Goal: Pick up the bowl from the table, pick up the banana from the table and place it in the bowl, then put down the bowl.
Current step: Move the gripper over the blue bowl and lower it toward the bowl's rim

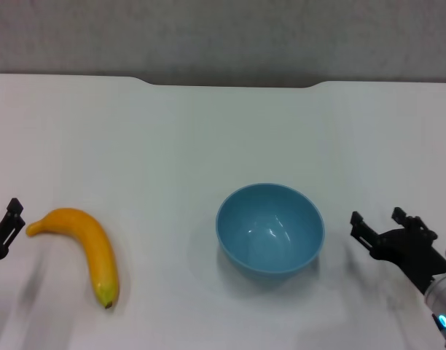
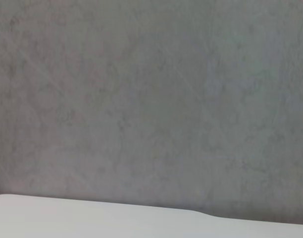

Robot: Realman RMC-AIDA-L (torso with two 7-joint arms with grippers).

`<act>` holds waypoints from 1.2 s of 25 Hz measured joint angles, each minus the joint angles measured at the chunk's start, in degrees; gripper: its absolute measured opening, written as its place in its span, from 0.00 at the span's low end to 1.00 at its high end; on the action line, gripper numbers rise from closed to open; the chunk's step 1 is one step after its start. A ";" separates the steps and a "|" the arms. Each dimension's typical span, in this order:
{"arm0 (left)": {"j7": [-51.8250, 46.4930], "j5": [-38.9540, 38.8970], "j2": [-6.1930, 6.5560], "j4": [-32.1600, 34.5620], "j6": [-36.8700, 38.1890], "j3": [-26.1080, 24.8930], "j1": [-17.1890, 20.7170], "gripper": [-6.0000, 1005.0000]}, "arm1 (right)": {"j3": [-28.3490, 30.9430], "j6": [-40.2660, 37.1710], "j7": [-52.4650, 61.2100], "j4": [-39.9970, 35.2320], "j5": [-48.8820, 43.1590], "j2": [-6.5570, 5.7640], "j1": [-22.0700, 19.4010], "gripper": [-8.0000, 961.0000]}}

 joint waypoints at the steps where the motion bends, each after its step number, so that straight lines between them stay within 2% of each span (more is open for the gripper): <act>1: 0.00 0.00 0.00 0.00 -0.03 0.00 0.00 0.85 | -0.36 0.45 0.09 -0.01 -0.02 0.00 0.28 0.89; 10: 0.00 0.00 0.01 -0.03 -0.34 0.00 0.02 0.85 | -4.71 2.83 0.54 -1.38 -0.14 0.17 2.81 0.89; 17: 0.00 0.00 0.01 -0.03 -0.43 0.00 -0.01 0.85 | -5.48 2.80 0.76 -1.91 -0.13 0.10 3.45 0.89; 22: 0.00 0.00 0.01 -0.02 -0.60 0.00 0.22 0.85 | -5.06 1.55 0.63 -1.80 0.01 -0.01 2.38 0.89; 26: -0.13 0.09 0.01 -0.02 -0.70 0.00 0.33 0.85 | -3.17 -5.18 -0.80 -1.98 0.15 -0.02 -0.82 0.89; 30: -3.33 0.55 0.33 -0.04 -1.33 0.34 0.59 0.85 | -0.89 -7.58 -3.29 -2.93 -0.04 -0.06 -2.51 0.89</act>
